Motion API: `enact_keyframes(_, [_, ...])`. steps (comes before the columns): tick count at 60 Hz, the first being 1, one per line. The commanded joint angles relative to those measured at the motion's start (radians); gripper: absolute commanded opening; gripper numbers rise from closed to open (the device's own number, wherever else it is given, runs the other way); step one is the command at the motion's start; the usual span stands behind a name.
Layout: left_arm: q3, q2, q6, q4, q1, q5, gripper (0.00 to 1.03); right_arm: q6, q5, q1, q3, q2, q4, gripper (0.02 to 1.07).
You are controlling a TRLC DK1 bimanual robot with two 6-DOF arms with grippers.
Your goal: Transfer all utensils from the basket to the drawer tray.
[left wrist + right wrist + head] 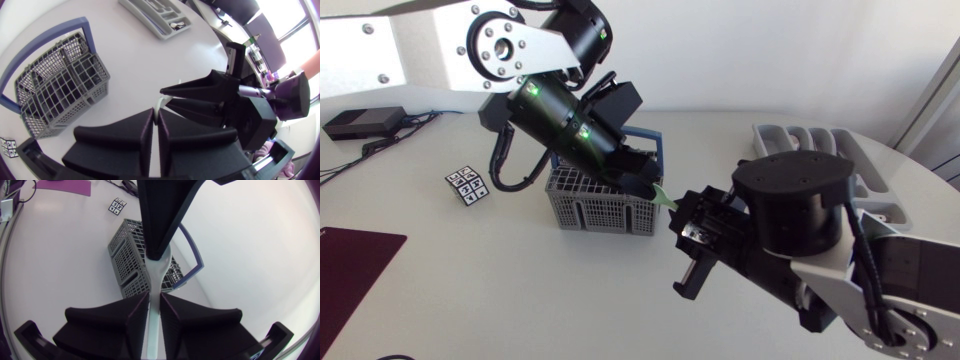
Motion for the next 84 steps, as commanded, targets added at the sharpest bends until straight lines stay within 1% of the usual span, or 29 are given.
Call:
enact_keyframes(1, [0.029, 0.021, -0.019, -0.015, 0.005, 0.016, 0.04, -0.016, 0.011, 0.005, 0.024, 0.026, 0.011, 0.15])
enact_keyframes(10, [0.026, 0.016, -0.018, -0.015, 0.005, 0.021, 0.04, -0.014, 0.013, 0.002, 0.027, 0.034, -0.002, 0.1])
enact_keyframes(18, [0.029, 0.009, -0.018, -0.015, 0.005, 0.027, 0.06, -0.013, 0.008, -0.001, 0.017, 0.032, -0.006, 0.09])
enact_keyframes(24, [0.038, 0.0, -0.016, -0.01, 0.013, 0.027, 0.19, -0.006, -0.001, 0.002, 0.009, 0.023, -0.012, 0.09])
enact_keyframes(27, [0.051, -0.005, -0.018, -0.003, 0.027, 0.027, 0.3, -0.005, -0.009, -0.001, 0.003, 0.014, -0.025, 0.09])
enact_keyframes(28, [0.058, -0.005, -0.018, 0.003, 0.033, 0.027, 0.38, -0.005, -0.012, -0.001, 0.0, 0.011, -0.031, 0.09])
enact_keyframes(29, [0.061, -0.005, -0.018, 0.005, 0.034, 0.027, 0.41, -0.005, -0.012, -0.001, -0.002, 0.009, -0.032, 0.09])
enact_keyframes(31, [0.069, -0.005, -0.019, 0.013, 0.041, 0.027, 0.51, -0.005, -0.018, -0.001, -0.008, 0.003, -0.037, 0.09])
enact_keyframes(32, [0.074, -0.007, -0.021, 0.016, 0.044, 0.027, 0.6, -0.005, -0.023, -0.001, -0.011, -0.001, -0.04, 0.09])
enact_keyframes(33, [0.075, -0.007, -0.021, 0.016, 0.045, 0.027, 0.62, -0.005, -0.026, -0.001, -0.012, -0.005, -0.046, 0.09])
enact_keyframes(34, [0.081, -0.01, -0.021, 0.022, 0.047, 0.027, 0.78, -0.005, -0.029, -0.001, -0.017, -0.008, -0.048, 0.09])
enact_keyframes(35, [0.084, -0.011, -0.021, 0.023, 0.048, 0.027, 0.86, -0.005, -0.032, -0.001, -0.019, -0.011, -0.052, 0.09])
enact_keyframes(36, [0.086, -0.013, -0.021, 0.028, 0.048, 0.027, 0.92, -0.005, -0.035, -0.002, -0.02, -0.014, -0.058, 0.09])
enact_keyframes(38, [0.091, -0.017, -0.021, 0.039, 0.056, 0.026, 0.98, -0.005, -0.046, -0.004, -0.025, -0.021, -0.066, 0.09])
enact_keyframes(43, [0.092, -0.031, -0.021, 0.077, 0.083, 0.022, 0.99, -0.005, -0.093, -0.033, -0.032, -0.047, -0.1, 0.09])
enact_keyframes(46, [0.092, -0.04, -0.022, 0.102, 0.114, 0.019, 0.99, -0.005, -0.133, -0.067, -0.035, -0.064, -0.124, 0.09])
enact_keyframes(48, [0.092, -0.043, -0.022, 0.115, 0.13, 0.004, 0.99, -0.006, -0.168, -0.093, -0.035, -0.078, -0.149, 0.09])
enact_keyframes(52, [0.08, -0.066, -0.019, 0.152, 0.156, -0.051, 0.99, -0.016, -0.27, -0.185, -0.037, -0.113, -0.204, 0.09])
enact_keyframes(56, [0.055, -0.092, -0.005, 0.197, 0.18, -0.086, 0.99, -0.048, -0.366, -0.286, -0.038, -0.144, -0.249, 0.09])
enact_keyframes(60, [0.022, -0.12, 0.024, 0.249, 0.188, -0.175, 0.99, -0.095, -0.487, -0.421, -0.034, -0.159, -0.296, 0.09])
enact_keyframes(62, [0.015, -0.126, 0.033, 0.257, 0.188, -0.198, 0.99, -0.12, -0.538, -0.481, -0.031, -0.161, -0.314, 0.09])
enact_keyframes(63, [0.006, -0.132, 0.042, 0.261, 0.188, -0.224, 0.99, -0.132, -0.564, -0.512, -0.031, -0.161, -0.324, 0.09])
enact_keyframes(64, [0.006, -0.132, 0.044, 0.261, 0.188, -0.228, 0.99, -0.143, -0.584, -0.535, -0.029, -0.161, -0.33, 0.09])
enact_keyframes(65, [-0.003, -0.14, 0.059, 0.264, 0.189, -0.252, 0.99, -0.169, -0.624, -0.587, -0.026, -0.159, -0.345, 0.09])
enact_keyframes(70, [-0.037, -0.157, 0.084, 0.278, 0.2, -0.297, 0.99, -0.263, -0.722, -0.73, -0.015, -0.14, -0.388, 0.09])
enact_keyframes(72, [-0.061, -0.168, 0.093, 0.296, 0.208, -0.32, 0.99, -0.322, -0.773, -0.814, -0.005, -0.115, -0.413, 0.09])
enact_keyframes(75, [-0.083, -0.175, 0.11, 0.31, 0.214, -0.344, 0.99, -0.376, -0.811, -0.881, 0.006, -0.087, -0.425, 0.09])
enact_keyframes(79, [-0.11, -0.188, 0.117, 0.319, 0.231, -0.349, 0.99, -0.454, -0.868, -0.981, 0.027, -0.028, -0.443, 0.09])
enact_keyframes(84, [-0.135, -0.195, 0.134, 0.321, 0.243, -0.349, 0.99, -0.543, -0.891, -1.072, 0.057, 0.057, -0.449, 0.09])
